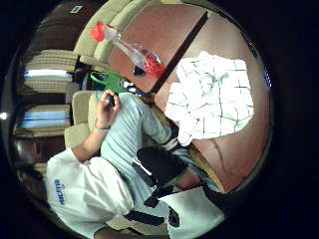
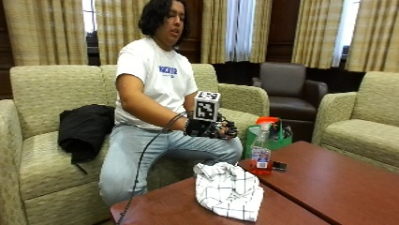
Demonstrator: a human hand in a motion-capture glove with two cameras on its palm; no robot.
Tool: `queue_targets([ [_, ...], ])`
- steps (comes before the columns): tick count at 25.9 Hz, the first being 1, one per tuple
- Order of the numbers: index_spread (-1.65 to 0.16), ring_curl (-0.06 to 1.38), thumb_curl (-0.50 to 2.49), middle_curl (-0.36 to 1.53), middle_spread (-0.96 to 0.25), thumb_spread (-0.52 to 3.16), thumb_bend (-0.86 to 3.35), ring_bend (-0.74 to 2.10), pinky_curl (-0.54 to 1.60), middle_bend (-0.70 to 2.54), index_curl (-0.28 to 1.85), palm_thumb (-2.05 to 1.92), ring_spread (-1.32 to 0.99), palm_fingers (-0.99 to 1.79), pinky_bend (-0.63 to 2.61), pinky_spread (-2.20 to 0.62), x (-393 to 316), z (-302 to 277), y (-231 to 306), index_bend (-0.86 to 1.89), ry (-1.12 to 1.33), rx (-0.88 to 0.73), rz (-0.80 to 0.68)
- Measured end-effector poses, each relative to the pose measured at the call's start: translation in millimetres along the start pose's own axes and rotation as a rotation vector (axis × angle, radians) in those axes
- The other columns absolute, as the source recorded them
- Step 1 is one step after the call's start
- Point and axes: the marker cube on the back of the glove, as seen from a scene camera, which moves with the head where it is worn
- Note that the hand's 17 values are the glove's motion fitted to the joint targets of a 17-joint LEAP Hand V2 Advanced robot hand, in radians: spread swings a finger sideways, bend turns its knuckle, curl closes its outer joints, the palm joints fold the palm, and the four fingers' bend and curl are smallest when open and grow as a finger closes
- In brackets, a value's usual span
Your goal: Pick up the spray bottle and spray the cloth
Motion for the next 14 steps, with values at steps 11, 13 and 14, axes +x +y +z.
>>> queue_targets([
  [11, -0.48, 0.31, 0.37, 0.36, -0.23, 0.86, -0.05, 0.24, 0.36, 0.19, 0.25, 0.31, -0.17, 0.03, 0.38, 0.22, 10, 6, 72, 0.13, 0.12, -0.054, -0.038],
  [13, -0.48, 0.31, 0.36, 0.36, -0.23, 0.86, -0.04, 0.24, 0.36, 0.2, 0.25, 0.31, -0.17, 0.03, 0.38, 0.22, 11, 8, 77, 0.13, 0.137, -0.058, -0.031],
  [14, -0.48, 0.31, 0.36, 0.36, -0.23, 0.86, -0.04, 0.24, 0.36, 0.2, 0.25, 0.31, -0.17, 0.03, 0.38, 0.22, 11, 8, 79, 0.13, 0.144, -0.06, -0.024],
])
